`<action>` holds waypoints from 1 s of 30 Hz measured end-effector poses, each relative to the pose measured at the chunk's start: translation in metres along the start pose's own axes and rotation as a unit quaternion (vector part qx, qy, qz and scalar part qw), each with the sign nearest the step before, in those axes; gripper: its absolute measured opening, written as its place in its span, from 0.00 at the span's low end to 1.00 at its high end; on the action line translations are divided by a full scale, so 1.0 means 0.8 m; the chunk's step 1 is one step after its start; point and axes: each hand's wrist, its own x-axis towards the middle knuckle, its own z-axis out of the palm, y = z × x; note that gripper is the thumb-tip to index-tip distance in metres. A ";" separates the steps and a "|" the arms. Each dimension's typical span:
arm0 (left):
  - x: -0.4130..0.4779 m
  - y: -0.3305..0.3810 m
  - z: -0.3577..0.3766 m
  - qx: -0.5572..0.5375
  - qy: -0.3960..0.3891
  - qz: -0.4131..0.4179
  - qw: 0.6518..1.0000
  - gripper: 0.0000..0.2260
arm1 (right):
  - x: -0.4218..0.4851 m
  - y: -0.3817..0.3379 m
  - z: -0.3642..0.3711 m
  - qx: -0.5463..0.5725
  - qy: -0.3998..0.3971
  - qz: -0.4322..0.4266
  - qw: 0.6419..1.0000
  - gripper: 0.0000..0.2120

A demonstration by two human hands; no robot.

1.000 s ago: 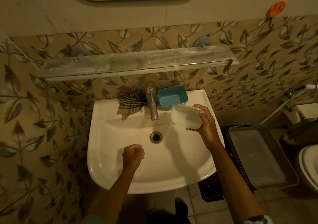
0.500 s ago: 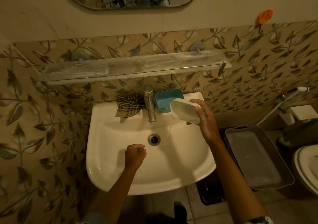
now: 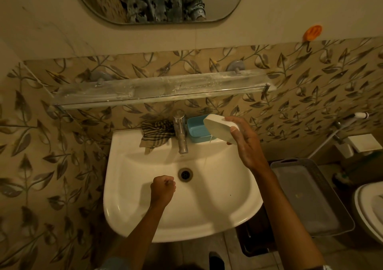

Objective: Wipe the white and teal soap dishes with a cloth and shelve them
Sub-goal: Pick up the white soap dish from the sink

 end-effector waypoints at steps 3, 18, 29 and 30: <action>0.000 0.000 0.000 0.001 -0.002 -0.001 1.000 0.08 | 0.004 -0.007 0.002 -0.004 -0.003 -0.007 1.000 0.15; -0.001 -0.007 -0.002 0.013 -0.002 -0.011 1.000 0.08 | -0.034 0.061 0.027 -0.116 -0.086 0.079 0.986 0.13; 0.013 -0.010 -0.001 0.028 -0.001 -0.005 1.000 0.08 | -0.038 0.065 0.029 -0.093 -0.045 0.109 0.989 0.14; 0.014 -0.010 0.000 0.031 -0.001 -0.005 1.000 0.08 | -0.037 0.065 0.028 -0.094 -0.047 0.112 0.988 0.14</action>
